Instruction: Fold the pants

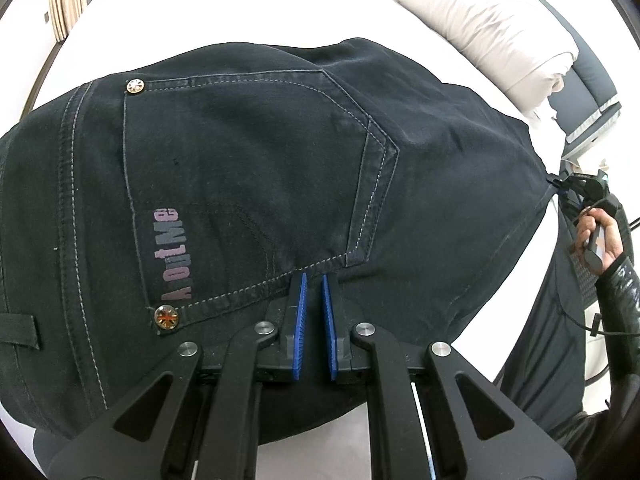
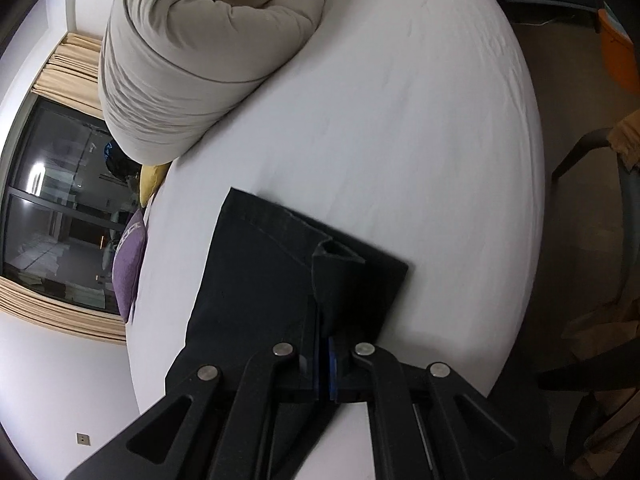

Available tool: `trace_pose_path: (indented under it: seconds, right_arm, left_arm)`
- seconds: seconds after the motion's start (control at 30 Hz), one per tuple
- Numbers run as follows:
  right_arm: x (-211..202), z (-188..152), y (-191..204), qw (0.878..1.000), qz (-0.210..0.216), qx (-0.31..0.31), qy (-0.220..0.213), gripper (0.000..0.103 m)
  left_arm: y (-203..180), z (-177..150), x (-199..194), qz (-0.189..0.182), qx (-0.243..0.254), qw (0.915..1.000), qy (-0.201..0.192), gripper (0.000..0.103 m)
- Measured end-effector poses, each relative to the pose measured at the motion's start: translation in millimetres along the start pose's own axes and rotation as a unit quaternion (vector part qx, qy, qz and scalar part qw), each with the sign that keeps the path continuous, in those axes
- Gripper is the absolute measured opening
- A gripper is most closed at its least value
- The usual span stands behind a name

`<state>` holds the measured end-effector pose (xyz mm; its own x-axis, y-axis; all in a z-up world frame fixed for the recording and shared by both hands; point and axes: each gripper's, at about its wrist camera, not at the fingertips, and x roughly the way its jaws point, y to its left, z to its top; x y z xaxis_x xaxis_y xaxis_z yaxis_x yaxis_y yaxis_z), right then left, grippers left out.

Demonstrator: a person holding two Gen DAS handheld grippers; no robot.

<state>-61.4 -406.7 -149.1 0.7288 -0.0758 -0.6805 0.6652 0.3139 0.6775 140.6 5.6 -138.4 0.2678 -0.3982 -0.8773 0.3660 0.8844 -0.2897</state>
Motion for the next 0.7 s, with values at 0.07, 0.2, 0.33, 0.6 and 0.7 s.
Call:
trace_pose_path:
  seconds: [0.07,0.2,0.33,0.6,0.7]
  right_arm:
    - [0,2,-3,1.000,-0.005,-0.004,0.002,0.004]
    - [-2,1,-1,0.999,-0.024,-0.021,-0.002,0.003]
    - [-11,2,4,0.997,-0.069,-0.030,-0.014,0.011]
    - [-60,-46,73,0.988,-0.024,-0.154,0.011,0.054]
    - [-45,-94,84,0.977,0.093,-0.128,0.144,0.054]
  left_arm:
    - [0,0,-1,-0.001,0.000,1.0000,-0.001,0.009]
    - [2,-4,-4,-0.001,-0.001,1.0000,-0.004,0.009]
    - [5,-7,-9,-0.004,-0.006,0.9999,-0.012,0.009]
    - [12,-19,-17,-0.012,-0.019,0.9994,-0.027,0.009]
    - [15,-24,-19,-0.015,-0.023,0.9992,-0.030,0.009]
